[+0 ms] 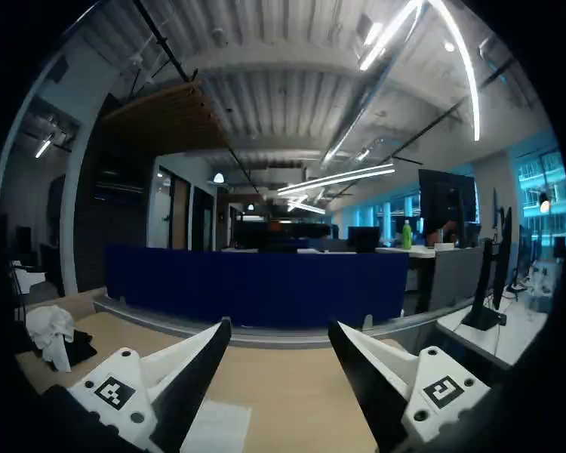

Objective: Fold towel

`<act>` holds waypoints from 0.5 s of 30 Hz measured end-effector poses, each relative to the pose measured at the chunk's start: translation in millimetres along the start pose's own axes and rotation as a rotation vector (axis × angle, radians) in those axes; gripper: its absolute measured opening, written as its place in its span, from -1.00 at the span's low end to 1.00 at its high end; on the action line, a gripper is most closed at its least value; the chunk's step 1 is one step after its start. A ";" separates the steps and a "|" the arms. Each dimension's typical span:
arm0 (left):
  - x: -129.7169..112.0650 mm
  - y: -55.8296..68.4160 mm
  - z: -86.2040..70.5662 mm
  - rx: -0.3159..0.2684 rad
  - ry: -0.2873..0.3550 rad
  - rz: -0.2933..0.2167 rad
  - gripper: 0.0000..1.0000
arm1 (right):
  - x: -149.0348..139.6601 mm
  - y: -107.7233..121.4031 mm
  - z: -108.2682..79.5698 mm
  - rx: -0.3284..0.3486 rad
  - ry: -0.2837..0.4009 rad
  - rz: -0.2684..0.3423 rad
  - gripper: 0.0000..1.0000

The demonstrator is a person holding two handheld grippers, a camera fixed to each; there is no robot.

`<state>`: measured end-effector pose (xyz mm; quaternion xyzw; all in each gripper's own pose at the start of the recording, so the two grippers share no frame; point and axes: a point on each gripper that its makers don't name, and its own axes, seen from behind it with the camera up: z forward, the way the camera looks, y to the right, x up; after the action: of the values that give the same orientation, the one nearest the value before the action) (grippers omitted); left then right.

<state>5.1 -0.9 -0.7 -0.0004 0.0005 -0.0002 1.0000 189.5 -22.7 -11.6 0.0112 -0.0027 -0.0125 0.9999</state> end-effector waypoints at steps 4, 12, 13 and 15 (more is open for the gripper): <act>11.7 0.6 -1.5 -0.014 -0.005 0.003 0.77 | 4.4 -3.8 -0.5 0.009 -0.005 -0.002 1.00; -0.5 37.0 -3.4 -0.179 -0.096 0.066 0.77 | -9.5 -27.1 -3.8 0.115 -0.091 -0.056 1.00; -3.5 42.7 -3.8 -0.206 -0.110 0.079 0.77 | -11.5 -31.3 -4.9 0.137 -0.106 -0.067 1.00; -9.5 55.5 -5.6 -0.265 -0.140 0.106 0.77 | -16.8 -41.5 -7.7 0.189 -0.148 -0.087 1.00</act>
<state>-4.4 54.6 -6.3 -0.1323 -0.0692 0.0530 0.9874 171.7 -63.5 -20.4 0.1047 -0.0770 -0.0564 0.9899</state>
